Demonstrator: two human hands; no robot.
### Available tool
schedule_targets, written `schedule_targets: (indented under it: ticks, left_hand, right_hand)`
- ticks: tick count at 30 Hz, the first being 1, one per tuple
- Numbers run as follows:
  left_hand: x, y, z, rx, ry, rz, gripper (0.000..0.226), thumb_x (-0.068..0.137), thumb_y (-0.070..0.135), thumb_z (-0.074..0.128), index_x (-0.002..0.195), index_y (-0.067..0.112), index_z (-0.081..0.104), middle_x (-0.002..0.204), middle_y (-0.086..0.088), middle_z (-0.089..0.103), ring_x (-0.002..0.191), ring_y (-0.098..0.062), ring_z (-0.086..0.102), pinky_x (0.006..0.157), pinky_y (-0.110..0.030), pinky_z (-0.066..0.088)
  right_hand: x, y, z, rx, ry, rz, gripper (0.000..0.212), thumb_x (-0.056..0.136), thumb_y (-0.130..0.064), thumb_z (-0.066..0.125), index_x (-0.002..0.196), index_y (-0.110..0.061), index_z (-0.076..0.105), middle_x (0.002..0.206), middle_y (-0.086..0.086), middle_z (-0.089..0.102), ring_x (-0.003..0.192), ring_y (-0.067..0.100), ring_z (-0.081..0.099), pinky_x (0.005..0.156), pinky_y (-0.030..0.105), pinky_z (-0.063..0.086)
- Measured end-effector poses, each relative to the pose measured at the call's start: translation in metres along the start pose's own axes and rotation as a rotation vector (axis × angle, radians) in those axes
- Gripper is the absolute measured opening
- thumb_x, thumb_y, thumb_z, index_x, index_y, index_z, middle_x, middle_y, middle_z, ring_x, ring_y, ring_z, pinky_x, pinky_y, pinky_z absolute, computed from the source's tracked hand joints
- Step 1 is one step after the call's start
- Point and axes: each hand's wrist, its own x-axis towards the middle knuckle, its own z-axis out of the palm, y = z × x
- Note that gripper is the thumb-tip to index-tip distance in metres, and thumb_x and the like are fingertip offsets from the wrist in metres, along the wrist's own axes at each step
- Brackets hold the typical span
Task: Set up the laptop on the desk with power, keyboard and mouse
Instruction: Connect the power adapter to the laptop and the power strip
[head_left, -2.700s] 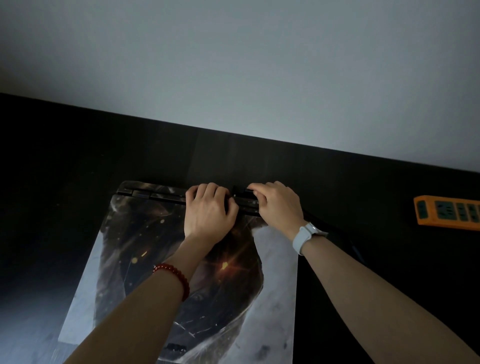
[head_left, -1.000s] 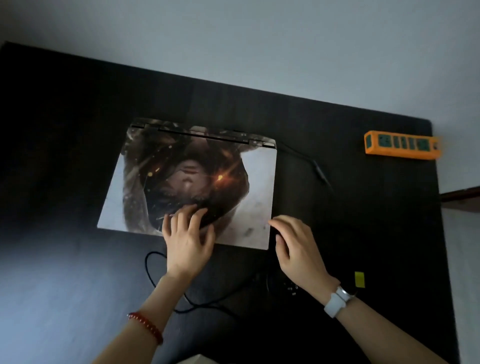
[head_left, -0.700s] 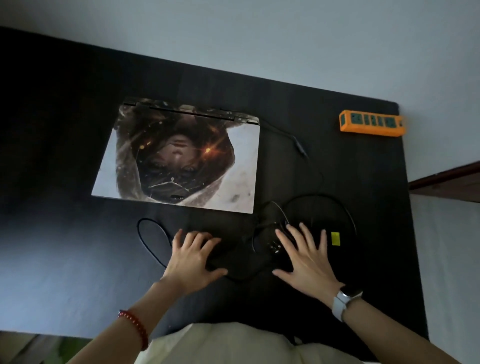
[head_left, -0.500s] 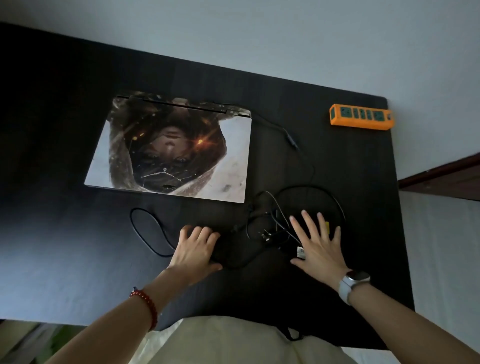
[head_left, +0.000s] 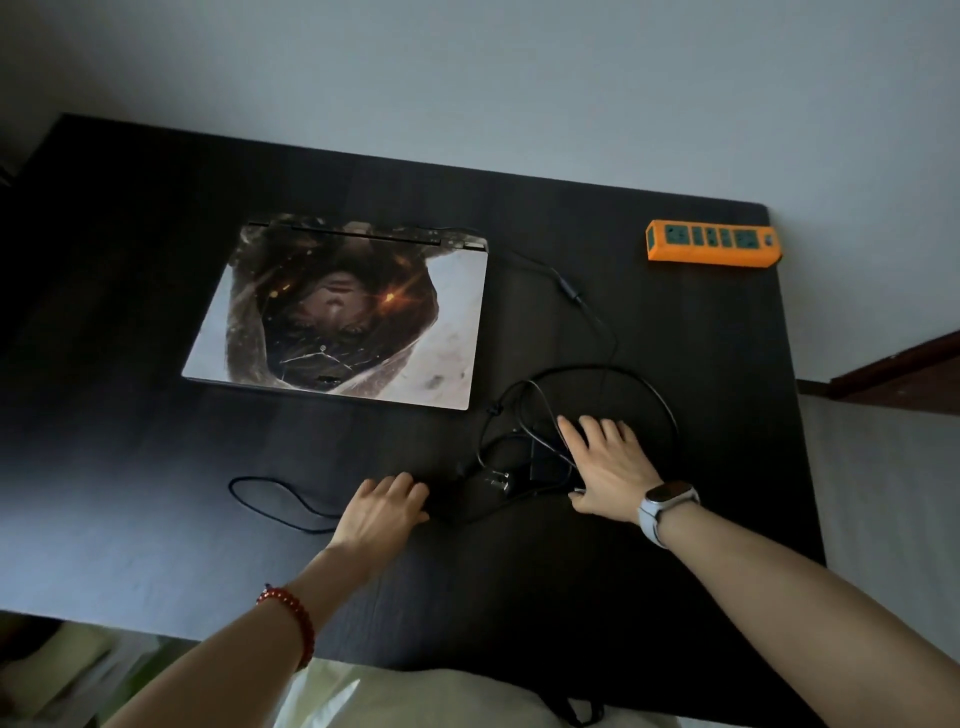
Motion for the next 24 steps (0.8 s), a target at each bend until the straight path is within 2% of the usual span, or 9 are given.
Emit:
schedule_targets:
  ticks: [1,2,3,6,8,17,21,24]
  left_hand:
    - [0.000,-0.001,-0.003,-0.040,-0.039,-0.060,0.027,0.095,0.032,0.048,0.114,0.014,0.054,0.107,-0.005,0.058,0.096,-0.025,0.060,0.080,-0.032,0.044]
    - [-0.001,-0.001,-0.007,-0.070,-0.062,-0.090,0.028,0.098,0.031,0.040,0.118,0.014,0.050,0.110,-0.006,0.057,0.097,-0.027,0.058,0.078,-0.034,0.043]
    - [-0.001,0.000,-0.013,-0.102,-0.035,-0.105,0.027,0.098,0.030,0.039,0.116,0.012,0.050,0.107,-0.006,0.058,0.093,-0.028,0.059,0.073,-0.035,0.044]
    - [0.001,0.003,-0.040,-0.111,0.143,-0.062,0.016,0.082,0.022,0.069,0.087,0.009,0.062,0.074,-0.006,0.061,0.060,-0.027,0.062,0.044,-0.030,0.045]
    - [0.008,-0.001,-0.052,-0.063,0.268,-0.055,0.018,0.071,0.019,0.079,0.075,0.010,0.064,0.061,-0.003,0.058,0.048,-0.024,0.058,0.037,-0.025,0.041]
    - [0.098,-0.033,-0.135,-0.152,0.567,-0.236,0.012,0.072,0.013,0.077,0.080,0.010,0.068,0.067,-0.007,0.062,0.052,-0.029,0.060,0.046,-0.032,0.044]
    - [0.161,-0.056,-0.169,-0.183,0.651,-0.263,0.006,0.078,0.013,0.069,0.080,0.009,0.065,0.069,-0.009,0.062,0.059,-0.033,0.060,0.053,-0.036,0.046]
    - [0.206,-0.080,-0.179,-0.177,0.650,-0.264,0.006,0.081,0.014,0.068,0.084,0.009,0.066,0.071,-0.010,0.062,0.062,-0.033,0.060,0.058,-0.038,0.047]
  right_hand:
    - [0.001,0.000,0.000,-0.005,-0.001,-0.011,0.098,0.074,-0.048,0.063,0.145,-0.014,0.004,0.144,0.016,0.025,0.128,0.034,0.031,0.110,0.050,0.026]
    - [0.001,0.000,-0.001,-0.006,0.000,-0.017,0.098,0.073,-0.048,0.063,0.145,-0.012,0.005,0.143,0.017,0.026,0.126,0.034,0.032,0.109,0.049,0.028]
    - [0.001,0.000,-0.001,-0.009,0.004,-0.019,0.098,0.073,-0.047,0.062,0.145,-0.012,0.006,0.142,0.017,0.027,0.125,0.034,0.033,0.107,0.049,0.030]
    - [0.000,0.000,-0.002,-0.003,0.021,-0.004,0.097,0.073,-0.048,0.060,0.145,-0.012,0.006,0.142,0.017,0.028,0.124,0.034,0.035,0.101,0.047,0.036]
    - [0.001,0.002,-0.010,0.012,0.053,0.022,0.097,0.074,-0.050,0.059,0.145,-0.012,0.006,0.142,0.017,0.028,0.125,0.033,0.035,0.101,0.046,0.037]
    - [0.064,0.051,-0.123,-0.034,0.295,0.117,0.098,0.074,-0.054,0.058,0.145,-0.008,0.007,0.139,0.019,0.030,0.122,0.036,0.036,0.098,0.045,0.038]
    - [0.111,0.069,-0.162,-0.059,0.309,0.212,0.098,0.073,-0.053,0.058,0.144,-0.006,0.009,0.136,0.020,0.034,0.118,0.036,0.039,0.094,0.045,0.040]
    - [0.152,0.076,-0.176,-0.038,0.293,0.255,0.099,0.072,-0.053,0.058,0.144,-0.006,0.009,0.133,0.020,0.037,0.116,0.036,0.041,0.092,0.045,0.039]
